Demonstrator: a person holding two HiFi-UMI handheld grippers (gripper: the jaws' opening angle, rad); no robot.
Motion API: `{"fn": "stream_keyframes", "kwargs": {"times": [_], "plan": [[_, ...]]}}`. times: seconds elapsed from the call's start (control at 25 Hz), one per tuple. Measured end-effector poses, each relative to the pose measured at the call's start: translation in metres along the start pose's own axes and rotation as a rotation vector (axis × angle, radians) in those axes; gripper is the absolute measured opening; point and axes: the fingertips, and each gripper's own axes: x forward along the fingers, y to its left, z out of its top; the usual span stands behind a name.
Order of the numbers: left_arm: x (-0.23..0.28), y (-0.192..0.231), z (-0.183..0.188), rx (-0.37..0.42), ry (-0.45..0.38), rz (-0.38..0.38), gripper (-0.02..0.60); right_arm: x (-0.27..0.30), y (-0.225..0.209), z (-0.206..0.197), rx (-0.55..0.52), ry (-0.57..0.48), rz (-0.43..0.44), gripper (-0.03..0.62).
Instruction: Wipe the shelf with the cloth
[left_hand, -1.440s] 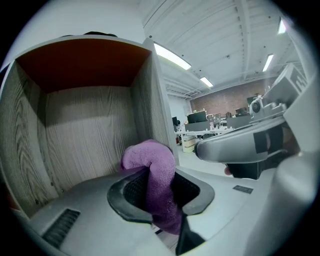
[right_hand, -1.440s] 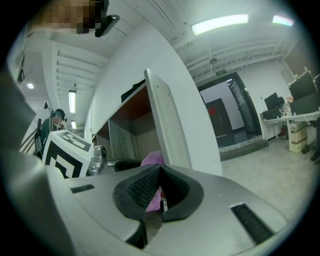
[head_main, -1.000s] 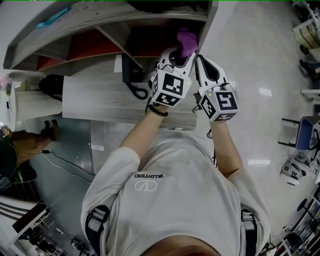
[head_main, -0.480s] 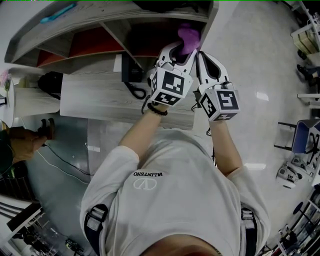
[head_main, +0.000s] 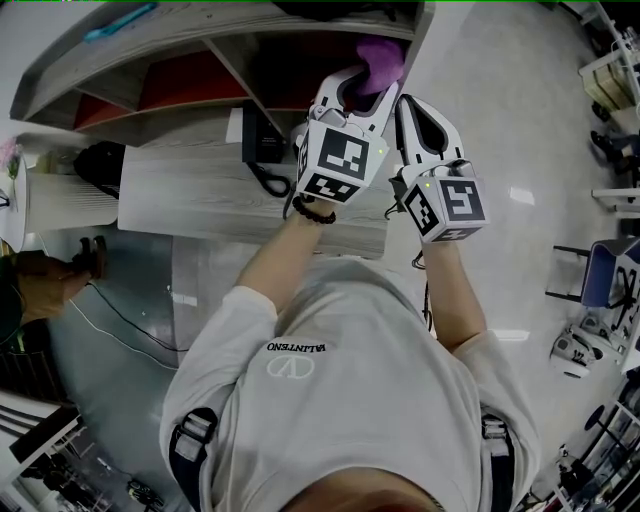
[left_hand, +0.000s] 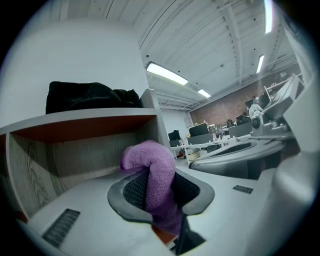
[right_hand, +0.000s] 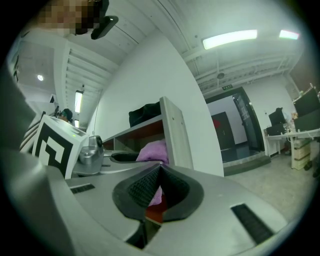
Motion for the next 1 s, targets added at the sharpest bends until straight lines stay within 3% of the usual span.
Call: {"fn": "stream_keyframes", "kwargs": {"times": [1.0], "plan": [[-0.004,0.017,0.053,-0.045,-0.129,0.009,0.100,-0.002,0.009,0.008,-0.019,-0.011,-0.016,-0.002]]}}
